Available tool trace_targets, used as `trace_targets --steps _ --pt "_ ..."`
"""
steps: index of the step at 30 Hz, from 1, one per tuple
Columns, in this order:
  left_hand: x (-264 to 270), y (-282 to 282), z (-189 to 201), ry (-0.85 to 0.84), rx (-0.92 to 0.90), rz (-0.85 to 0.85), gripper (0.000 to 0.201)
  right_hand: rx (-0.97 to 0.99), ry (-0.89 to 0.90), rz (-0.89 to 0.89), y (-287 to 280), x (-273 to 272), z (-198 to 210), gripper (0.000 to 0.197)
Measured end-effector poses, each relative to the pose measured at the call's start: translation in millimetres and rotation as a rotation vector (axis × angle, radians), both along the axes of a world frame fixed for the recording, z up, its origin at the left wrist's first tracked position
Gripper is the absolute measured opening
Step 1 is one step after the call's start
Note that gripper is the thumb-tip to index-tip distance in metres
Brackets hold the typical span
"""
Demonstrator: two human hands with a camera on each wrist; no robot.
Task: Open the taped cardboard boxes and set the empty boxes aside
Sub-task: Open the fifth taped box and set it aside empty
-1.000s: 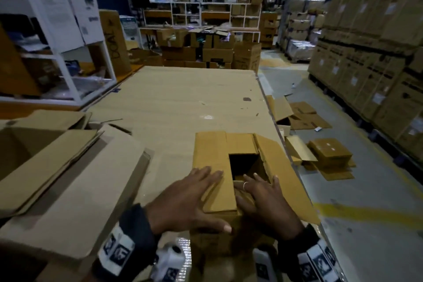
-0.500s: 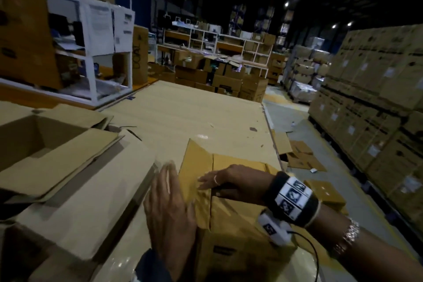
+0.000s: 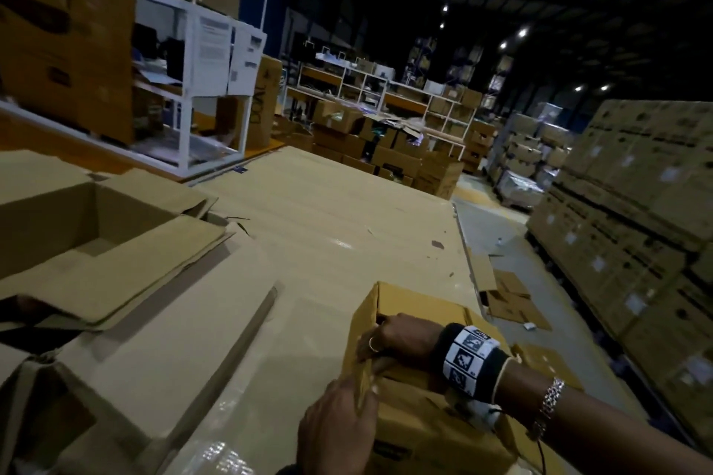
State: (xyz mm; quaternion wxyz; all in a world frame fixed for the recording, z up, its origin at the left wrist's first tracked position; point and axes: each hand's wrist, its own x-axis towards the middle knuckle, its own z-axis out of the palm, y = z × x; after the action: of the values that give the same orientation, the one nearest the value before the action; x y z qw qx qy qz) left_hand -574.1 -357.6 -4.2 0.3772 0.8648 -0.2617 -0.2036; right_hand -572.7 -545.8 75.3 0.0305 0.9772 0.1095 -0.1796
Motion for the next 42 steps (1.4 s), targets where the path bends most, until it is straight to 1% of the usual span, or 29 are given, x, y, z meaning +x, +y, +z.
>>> trace_targets --steps 2,5,7,9,10,12,13,17,20,21,23,25,27,28,29,30,32,34,35,37,39,42 --pt "7.4 -2.8 -0.7 0.047 -0.022 -0.032 0.052 0.033 0.014 -0.025 0.8 -1.0 3.3 0.037" --pt "20.8 -9.0 1.3 0.092 -0.057 -0.096 0.060 0.064 0.050 -0.101 -5.0 3.2 8.1 0.042" --pt "28.8 -13.1 6.0 0.045 -0.081 -0.106 0.062 0.023 0.077 -0.172 -11.5 11.2 10.6 0.047" --pt "34.8 -17.2 7.0 -0.027 -0.085 -0.111 0.060 0.016 0.082 -0.308 -20.2 19.1 12.4 0.052" --pt "36.2 -18.9 6.1 -0.040 -0.073 -0.113 0.062 0.017 0.074 -0.355 -23.6 21.9 12.3 0.055" --pt "37.7 -22.6 3.0 -0.032 -0.060 -0.104 0.065 0.023 0.042 -0.391 -32.4 27.4 7.4 0.059" --pt "37.6 -24.1 0.8 -0.028 -0.060 -0.090 0.063 0.025 0.029 -0.407 -35.7 30.1 3.3 0.058" --pt "38.3 -25.3 -10.5 -0.009 -0.098 -0.046 0.048 -0.028 0.030 -0.436 -29.2 41.0 1.1 0.047" --pt "39.4 -22.4 -13.0 -0.005 -0.110 -0.022 0.048 -0.088 0.038 -0.438 -21.0 44.8 3.9 0.046" --pt "40.6 -21.5 -12.6 -0.015 -0.108 -0.019 0.048 -0.076 0.022 -0.445 -18.1 41.2 5.3 0.047" --pt "42.4 -20.0 -10.3 -0.048 -0.108 -0.026 0.047 -0.080 -0.023 -0.445 -20.6 33.5 2.6 0.049" --pt "42.8 -18.1 -8.1 -0.080 -0.109 -0.052 0.051 -0.079 -0.075 -0.452 -25.8 22.2 -1.6 0.053" --pt "41.7 -17.0 -7.8 -0.089 -0.125 -0.083 0.057 -0.067 -0.113 -0.476 -18.4 2.2 8.2 0.071" --pt "41.0 -16.9 -7.4 -0.091 -0.144 -0.096 0.059 -0.063 -0.115 -0.521 -15.2 -10.6 15.4 0.079" --pt "40.6 -17.0 -6.8 -0.100 -0.161 -0.111 0.060 -0.053 -0.122 -0.575 -15.2 -24.4 20.2 0.081" --pt "40.4 -17.3 -5.4 -0.124 -0.175 -0.131 0.060 -0.021 -0.114 -0.630 -15.7 -40.5 24.7 0.077" --pt "41.2 -18.8 -1.9 -0.223 -0.193 -0.183 0.055 0.104 -0.073 -0.720 -15.7 -73.8 30.9 0.066" --pt "41.9 -20.9 4.1 -0.321 -0.224 -0.249 0.053 0.205 0.011 -0.793 -9.4 -101.8 30.3 0.076" --pt "42.2 -23.3 6.9 -0.355 -0.242 -0.284 0.053 0.244 0.060 -0.820 -4.7 -113.0 29.4 0.076" --pt "41.7 -28.2 13.3 -0.389 -0.255 -0.356 0.052 0.269 0.070 -0.854 4.0 -130.0 26.3 0.066" --pt "40.6 -33.2 17.2 -0.389 -0.237 -0.424 0.054 0.266 -0.013 -0.873 6.4 -140.7 22.9 0.069" --pt "36.4 -31.6 26.4 -0.348 -0.243 -0.471 0.059 0.260 -0.202 -0.888 5.6 -154.7 17.2 0.074"
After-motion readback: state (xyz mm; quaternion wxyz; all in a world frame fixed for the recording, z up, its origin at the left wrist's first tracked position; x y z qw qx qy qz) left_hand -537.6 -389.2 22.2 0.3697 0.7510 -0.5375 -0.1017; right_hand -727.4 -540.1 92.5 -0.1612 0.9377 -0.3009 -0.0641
